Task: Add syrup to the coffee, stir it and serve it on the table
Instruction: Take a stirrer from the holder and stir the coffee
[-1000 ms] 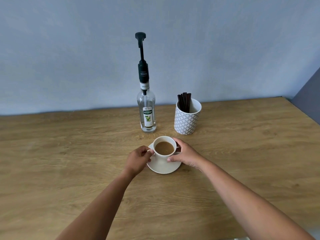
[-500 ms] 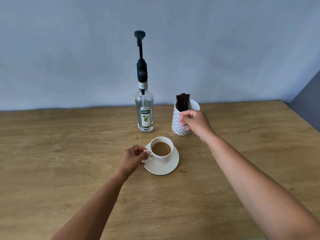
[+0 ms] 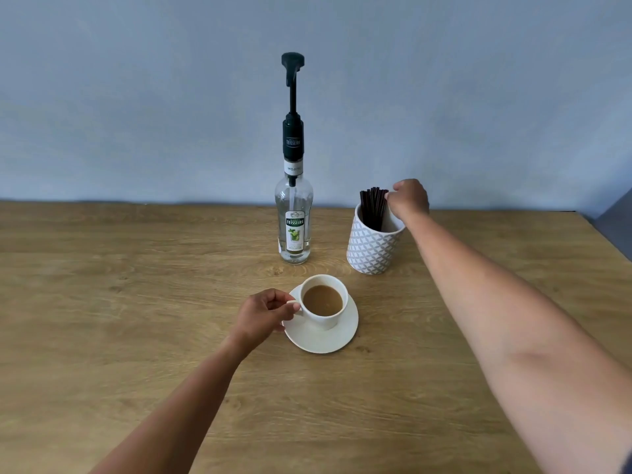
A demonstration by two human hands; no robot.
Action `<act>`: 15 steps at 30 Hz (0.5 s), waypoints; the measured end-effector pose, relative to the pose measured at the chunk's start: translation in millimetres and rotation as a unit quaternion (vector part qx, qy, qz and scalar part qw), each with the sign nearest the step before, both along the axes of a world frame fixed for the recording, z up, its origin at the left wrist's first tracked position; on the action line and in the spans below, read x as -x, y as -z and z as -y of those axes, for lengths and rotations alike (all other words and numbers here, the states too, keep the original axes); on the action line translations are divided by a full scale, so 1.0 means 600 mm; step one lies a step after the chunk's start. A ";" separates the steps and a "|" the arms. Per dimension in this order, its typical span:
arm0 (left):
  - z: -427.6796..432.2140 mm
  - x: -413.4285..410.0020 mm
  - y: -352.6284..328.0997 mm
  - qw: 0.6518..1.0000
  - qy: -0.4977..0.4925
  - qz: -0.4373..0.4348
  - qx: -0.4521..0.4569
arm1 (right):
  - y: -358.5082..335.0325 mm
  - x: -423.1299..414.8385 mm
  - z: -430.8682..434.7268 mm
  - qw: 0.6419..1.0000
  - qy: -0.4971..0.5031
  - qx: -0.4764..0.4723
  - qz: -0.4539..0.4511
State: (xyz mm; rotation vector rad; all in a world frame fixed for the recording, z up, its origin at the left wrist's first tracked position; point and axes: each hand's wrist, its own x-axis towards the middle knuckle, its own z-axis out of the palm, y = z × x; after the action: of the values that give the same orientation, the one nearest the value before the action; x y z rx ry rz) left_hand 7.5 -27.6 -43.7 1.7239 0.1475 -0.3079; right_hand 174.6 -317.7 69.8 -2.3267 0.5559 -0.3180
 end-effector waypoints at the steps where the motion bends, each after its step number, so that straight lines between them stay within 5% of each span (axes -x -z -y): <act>1: -0.001 -0.001 0.000 1.000 0.001 0.000 -0.003 | 0.003 -0.006 0.002 1.000 -0.001 -0.009 -0.005; 15: -0.004 -0.011 -0.003 1.000 0.006 0.002 -0.018 | 0.035 -0.017 0.015 0.991 0.008 -0.136 0.020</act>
State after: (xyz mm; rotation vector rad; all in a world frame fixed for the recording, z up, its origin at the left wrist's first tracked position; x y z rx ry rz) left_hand 14.2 -25.1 -42.1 1.7615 0.1408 -0.3116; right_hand 184.6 -326.9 48.9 -2.0503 0.5617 -0.2782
